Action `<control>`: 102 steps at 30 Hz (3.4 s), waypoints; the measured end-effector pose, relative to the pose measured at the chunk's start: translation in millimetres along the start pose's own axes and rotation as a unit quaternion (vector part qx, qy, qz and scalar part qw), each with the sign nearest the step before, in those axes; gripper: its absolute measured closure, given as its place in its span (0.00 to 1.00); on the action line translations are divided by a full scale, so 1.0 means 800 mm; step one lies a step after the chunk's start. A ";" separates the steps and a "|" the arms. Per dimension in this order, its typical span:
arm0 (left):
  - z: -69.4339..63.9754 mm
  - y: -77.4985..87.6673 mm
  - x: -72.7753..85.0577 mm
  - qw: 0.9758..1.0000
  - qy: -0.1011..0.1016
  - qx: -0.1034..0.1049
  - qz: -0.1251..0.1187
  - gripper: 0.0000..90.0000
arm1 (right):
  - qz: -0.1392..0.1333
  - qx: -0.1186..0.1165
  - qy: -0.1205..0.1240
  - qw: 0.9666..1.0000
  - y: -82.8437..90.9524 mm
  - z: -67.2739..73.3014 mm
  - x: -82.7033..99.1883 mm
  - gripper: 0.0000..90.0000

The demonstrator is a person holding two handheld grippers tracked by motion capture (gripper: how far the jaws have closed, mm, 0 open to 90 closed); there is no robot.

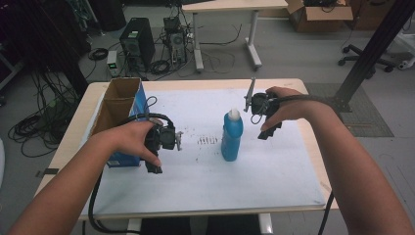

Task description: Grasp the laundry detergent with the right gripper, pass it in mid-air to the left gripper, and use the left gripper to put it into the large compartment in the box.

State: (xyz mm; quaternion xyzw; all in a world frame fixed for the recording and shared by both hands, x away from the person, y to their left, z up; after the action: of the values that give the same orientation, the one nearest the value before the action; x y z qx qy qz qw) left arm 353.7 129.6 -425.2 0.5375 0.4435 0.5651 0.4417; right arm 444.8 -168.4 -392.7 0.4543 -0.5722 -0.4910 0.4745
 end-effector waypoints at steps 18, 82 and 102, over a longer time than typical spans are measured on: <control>-0.002 -0.003 -0.007 1.000 -0.021 0.004 -0.014 0.07 | -0.013 0.003 -0.008 1.000 -0.003 0.027 0.000 0.05; -0.016 -0.014 -0.002 1.000 -0.026 -0.014 0.000 0.08 | -0.241 0.011 -0.210 0.948 -0.065 0.100 -0.049 0.04; -0.020 -0.022 -0.004 0.999 -0.031 -0.018 0.001 0.08 | -0.317 0.048 -0.321 0.891 -0.089 0.095 -0.078 0.03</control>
State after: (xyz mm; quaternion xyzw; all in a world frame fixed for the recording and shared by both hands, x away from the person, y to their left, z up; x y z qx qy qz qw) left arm 338.3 130.0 -443.4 0.5468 0.4190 0.5567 0.4643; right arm 381.7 -104.6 -474.7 0.4517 -0.5415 -0.7064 0.0613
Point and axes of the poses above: each handheld gripper's, and its own axes: y roughly backward along the jaws, x roughly out of its underside, z roughly to its left, the point moved 10 cm from there along -y, roughly forward along the jaws, and after that the axes turned 11 degrees about z, right-handed, at the moved point
